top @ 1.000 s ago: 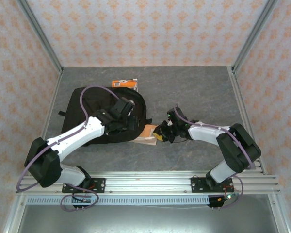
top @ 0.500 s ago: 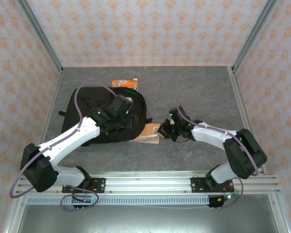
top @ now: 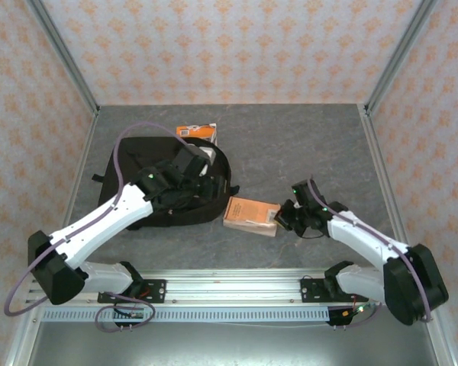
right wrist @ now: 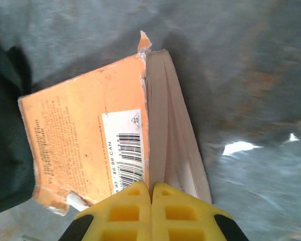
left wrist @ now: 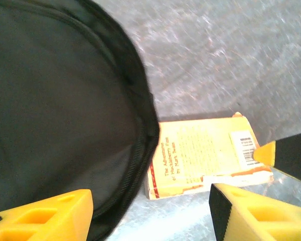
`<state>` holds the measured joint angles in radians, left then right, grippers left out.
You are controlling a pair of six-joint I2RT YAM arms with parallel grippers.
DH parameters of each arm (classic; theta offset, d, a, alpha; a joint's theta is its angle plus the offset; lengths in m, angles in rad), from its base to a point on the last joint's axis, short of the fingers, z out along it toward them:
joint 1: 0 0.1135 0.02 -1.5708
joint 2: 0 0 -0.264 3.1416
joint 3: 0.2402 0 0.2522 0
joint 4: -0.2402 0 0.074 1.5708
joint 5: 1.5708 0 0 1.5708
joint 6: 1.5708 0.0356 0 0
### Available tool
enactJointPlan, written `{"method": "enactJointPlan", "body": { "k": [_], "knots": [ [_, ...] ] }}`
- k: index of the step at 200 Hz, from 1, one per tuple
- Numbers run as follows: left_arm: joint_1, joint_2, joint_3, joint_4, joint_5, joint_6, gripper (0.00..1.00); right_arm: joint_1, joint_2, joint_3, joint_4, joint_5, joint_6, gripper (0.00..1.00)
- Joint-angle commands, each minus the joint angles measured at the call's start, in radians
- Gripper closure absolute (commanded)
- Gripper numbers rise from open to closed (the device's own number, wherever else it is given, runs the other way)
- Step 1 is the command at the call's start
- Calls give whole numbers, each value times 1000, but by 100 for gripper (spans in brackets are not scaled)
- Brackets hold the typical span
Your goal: Pack the student bag
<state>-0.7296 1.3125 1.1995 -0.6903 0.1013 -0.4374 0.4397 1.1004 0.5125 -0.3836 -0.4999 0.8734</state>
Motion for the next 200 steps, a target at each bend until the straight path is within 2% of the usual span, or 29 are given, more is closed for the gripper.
{"method": "enactJointPlan", "body": {
  "k": [1, 20, 33, 59, 80, 92, 106, 120, 136, 149, 176, 200],
  "knots": [
    [-54, 71, -18, 65, 61, -47, 36, -22, -81, -55, -80, 20, -20, 100],
    [-103, 138, -26, 110, 85, -82, 36, -22, -126, -77, -110, 12, -24, 100],
    [-131, 178, -28, 118, 88, -106, 36, -22, -144, -107, -73, -37, -13, 100],
    [-141, 211, -73, 151, 122, -202, 34, 13, -128, -144, -26, -106, -17, 99],
    [-140, 186, -123, 175, 123, -253, 33, 83, -116, -101, -104, -59, -74, 83],
    [-141, 171, -148, 175, 114, -284, 33, 94, -118, -42, -209, 16, -129, 62],
    [-142, 155, -185, 190, 110, -334, 32, 94, -140, 43, -346, 184, -174, 40],
    [-141, 142, -223, 213, 109, -393, 31, 94, -159, 99, -388, 303, -185, 30],
    [-141, 133, -273, 252, 112, -467, 29, 93, -132, 145, -346, 375, -210, 17],
    [-141, 130, -310, 296, 121, -523, 27, 90, -46, 193, -290, 385, -240, 16],
    [-141, 148, -352, 380, 148, -623, 26, 78, 198, 316, -207, 322, -275, 16],
    [-148, 191, -366, 445, 175, -701, 26, 42, 331, 334, -103, 201, -276, 16]
  ]
}}
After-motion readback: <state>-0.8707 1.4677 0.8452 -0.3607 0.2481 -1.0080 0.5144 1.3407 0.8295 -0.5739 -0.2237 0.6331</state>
